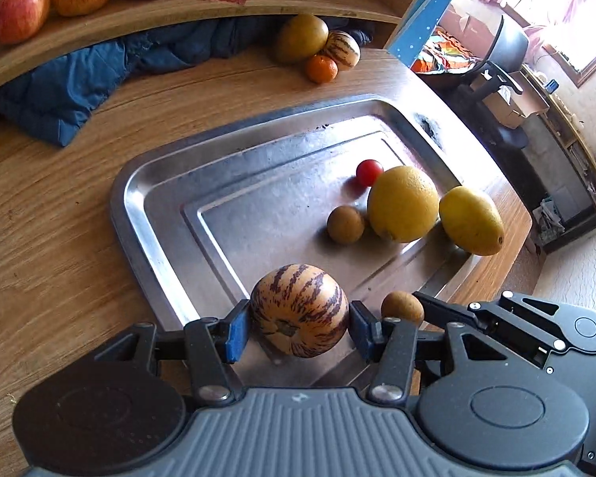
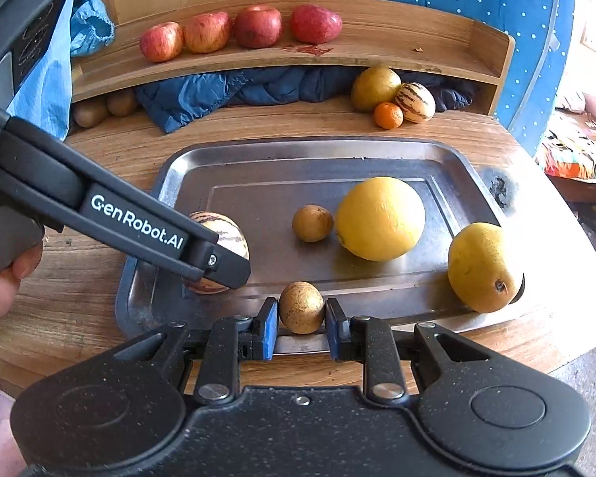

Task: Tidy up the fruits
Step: 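Carry the pepino onto the tray and open the left tool while the right tool releases the brown fruit there, then move both open tools back from the tray toward the fruit under the shelf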

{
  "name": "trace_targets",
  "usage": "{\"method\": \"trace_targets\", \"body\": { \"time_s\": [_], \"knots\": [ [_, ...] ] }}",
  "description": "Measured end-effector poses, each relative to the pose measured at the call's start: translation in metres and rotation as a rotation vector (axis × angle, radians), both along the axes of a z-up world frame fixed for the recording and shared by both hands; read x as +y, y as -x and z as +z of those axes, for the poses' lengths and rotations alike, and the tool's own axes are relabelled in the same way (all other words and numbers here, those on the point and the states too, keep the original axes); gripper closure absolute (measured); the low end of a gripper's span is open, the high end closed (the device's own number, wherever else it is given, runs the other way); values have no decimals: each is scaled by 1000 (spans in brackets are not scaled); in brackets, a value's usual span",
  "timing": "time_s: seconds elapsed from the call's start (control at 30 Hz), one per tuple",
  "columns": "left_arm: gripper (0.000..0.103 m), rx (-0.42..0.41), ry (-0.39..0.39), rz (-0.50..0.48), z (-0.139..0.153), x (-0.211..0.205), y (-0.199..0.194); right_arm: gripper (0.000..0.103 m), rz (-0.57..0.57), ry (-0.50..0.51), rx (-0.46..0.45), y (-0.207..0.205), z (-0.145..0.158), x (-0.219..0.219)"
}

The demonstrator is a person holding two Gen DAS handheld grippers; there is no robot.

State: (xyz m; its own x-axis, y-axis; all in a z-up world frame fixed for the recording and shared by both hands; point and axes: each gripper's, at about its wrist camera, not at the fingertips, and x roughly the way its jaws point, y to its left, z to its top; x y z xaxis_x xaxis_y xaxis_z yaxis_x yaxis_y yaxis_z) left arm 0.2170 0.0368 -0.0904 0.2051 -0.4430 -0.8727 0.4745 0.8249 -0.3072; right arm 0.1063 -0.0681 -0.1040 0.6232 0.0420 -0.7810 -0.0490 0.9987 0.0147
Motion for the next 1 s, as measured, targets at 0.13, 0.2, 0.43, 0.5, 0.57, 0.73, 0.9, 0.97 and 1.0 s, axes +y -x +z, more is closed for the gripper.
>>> {"method": "trace_targets", "body": {
  "time_s": [0.13,0.2,0.43,0.5,0.57,0.73,0.9,0.97,1.0],
  "knots": [
    [46,-2,-14,10,2,-3,1,76,11,3,1,-1,0,-1],
    [46,0,-19,16,2,-4,2,74,16,-2,-1,0,1,-2],
    [36,15,-18,65,2,4,6,57,30,-16,-9,7,4,-2],
    [32,21,-21,80,3,8,9,51,32,-21,-14,11,6,-2],
    [28,19,-16,91,6,13,13,40,31,-27,-19,16,7,-2],
    [15,-4,-37,104,16,21,30,19,33,-42,-27,32,10,2],
    [10,19,-57,132,14,37,48,6,22,-64,-26,50,9,6],
    [7,29,-76,149,13,45,55,5,14,-73,-21,58,8,7],
    [6,34,-86,158,12,48,58,5,9,-76,-16,62,7,8]
  ]
}}
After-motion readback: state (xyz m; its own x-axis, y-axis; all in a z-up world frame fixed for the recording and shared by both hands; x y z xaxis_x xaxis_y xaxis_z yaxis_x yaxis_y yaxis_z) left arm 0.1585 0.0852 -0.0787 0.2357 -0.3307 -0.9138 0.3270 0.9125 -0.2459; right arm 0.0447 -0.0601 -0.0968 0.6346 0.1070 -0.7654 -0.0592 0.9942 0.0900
